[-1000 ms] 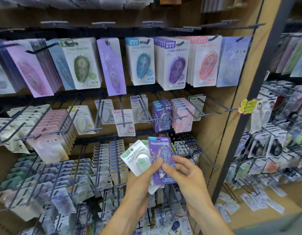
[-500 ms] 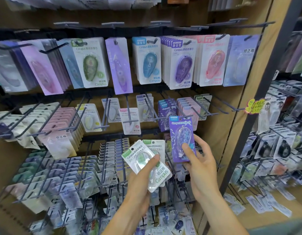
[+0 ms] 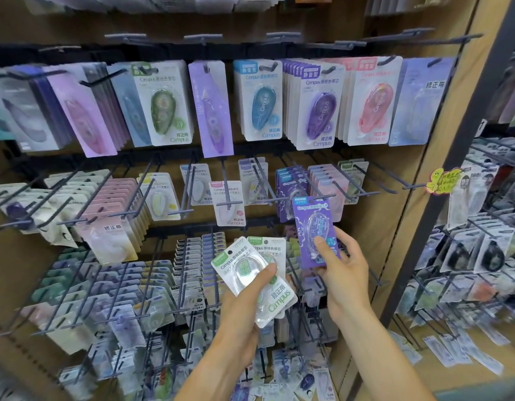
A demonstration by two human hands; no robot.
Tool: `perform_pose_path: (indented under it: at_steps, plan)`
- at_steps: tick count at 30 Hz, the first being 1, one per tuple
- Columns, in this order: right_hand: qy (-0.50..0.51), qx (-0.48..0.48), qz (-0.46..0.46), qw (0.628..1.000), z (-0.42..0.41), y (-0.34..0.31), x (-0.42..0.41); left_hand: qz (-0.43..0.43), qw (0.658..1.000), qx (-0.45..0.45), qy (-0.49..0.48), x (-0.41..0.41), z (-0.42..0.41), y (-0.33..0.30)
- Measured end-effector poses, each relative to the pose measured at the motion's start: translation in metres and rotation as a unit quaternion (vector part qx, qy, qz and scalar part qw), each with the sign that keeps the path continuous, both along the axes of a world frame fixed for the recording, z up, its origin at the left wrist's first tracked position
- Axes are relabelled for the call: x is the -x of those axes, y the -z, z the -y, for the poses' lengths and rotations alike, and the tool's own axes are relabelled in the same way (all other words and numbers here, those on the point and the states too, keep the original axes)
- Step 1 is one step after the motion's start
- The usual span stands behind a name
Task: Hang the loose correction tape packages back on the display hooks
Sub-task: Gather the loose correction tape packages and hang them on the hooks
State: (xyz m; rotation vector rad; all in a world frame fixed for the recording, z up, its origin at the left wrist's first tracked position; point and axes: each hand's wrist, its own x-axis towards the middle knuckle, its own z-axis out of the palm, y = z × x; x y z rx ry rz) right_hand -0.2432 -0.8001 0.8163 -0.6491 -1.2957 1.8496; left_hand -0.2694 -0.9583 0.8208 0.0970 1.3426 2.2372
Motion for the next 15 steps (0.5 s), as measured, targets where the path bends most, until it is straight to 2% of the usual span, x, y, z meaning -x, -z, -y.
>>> perform_pose_path:
  at_steps: [5, 10, 13, 15]
  plan:
    - [0.020, 0.098, 0.043, 0.994, -0.014, -0.012, 0.059, -0.016, 1.000, 0.012, 0.011, 0.001, 0.008, -0.001]
    - [0.027, 0.192, 0.041, 0.980, -0.028, -0.010, 0.099, -0.023, 0.999, 0.021, 0.020, 0.005, 0.020, 0.002]
    - [0.046, 0.159, 0.109, 0.980, -0.019, -0.001, 0.078, -0.022, 0.999, 0.032, 0.030, 0.008, 0.028, 0.006]
    - [0.017, 0.091, 0.111, 0.990, 0.004, -0.001, 0.042, -0.016, 0.999, 0.040, 0.026, 0.011, 0.034, 0.009]
